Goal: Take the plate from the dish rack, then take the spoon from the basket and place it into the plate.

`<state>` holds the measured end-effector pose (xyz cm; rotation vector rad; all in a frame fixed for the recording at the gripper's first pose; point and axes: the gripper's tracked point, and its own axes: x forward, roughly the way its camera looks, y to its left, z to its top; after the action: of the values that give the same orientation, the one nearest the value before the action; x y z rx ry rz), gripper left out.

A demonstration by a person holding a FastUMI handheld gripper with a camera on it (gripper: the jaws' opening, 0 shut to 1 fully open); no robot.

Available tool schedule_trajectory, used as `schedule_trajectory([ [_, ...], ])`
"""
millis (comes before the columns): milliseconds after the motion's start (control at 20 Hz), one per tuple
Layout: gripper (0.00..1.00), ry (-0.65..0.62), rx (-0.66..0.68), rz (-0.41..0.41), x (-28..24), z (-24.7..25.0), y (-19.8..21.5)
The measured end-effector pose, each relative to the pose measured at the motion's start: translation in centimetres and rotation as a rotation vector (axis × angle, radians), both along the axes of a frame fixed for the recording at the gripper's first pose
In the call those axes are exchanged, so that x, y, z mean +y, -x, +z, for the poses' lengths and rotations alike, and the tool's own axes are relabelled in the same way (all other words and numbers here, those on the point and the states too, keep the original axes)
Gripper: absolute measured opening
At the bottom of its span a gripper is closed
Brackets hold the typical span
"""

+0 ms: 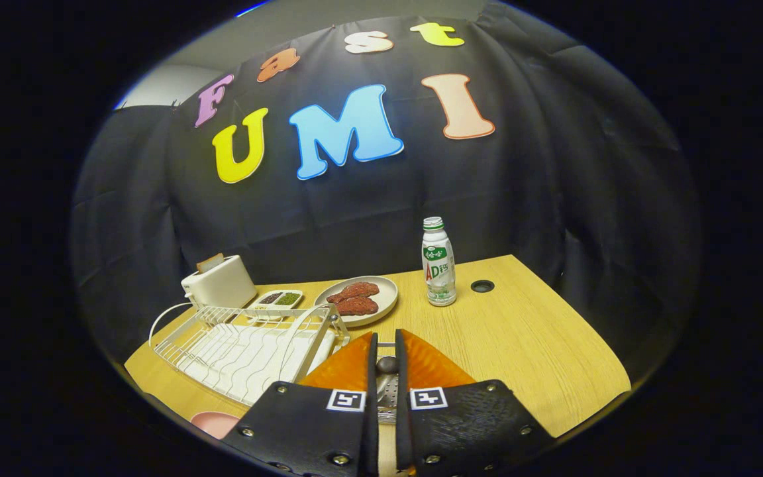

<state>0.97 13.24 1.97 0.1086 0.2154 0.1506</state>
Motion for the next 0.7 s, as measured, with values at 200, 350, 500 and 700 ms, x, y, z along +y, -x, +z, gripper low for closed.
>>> schedule_trajectory([
  [200, 0.03, 0.027, 0.031, 0.009, 1.6, 0.6, 0.3],
  [350, 0.03, 0.069, 0.01, -0.015, 1.5, 3.0, 1.2],
  [500, 0.02, 0.088, -0.022, -0.027, 1.5, 6.7, 2.8],
  [700, 0.02, 0.097, -0.072, -0.038, 1.4, 11.5, 5.3],
])
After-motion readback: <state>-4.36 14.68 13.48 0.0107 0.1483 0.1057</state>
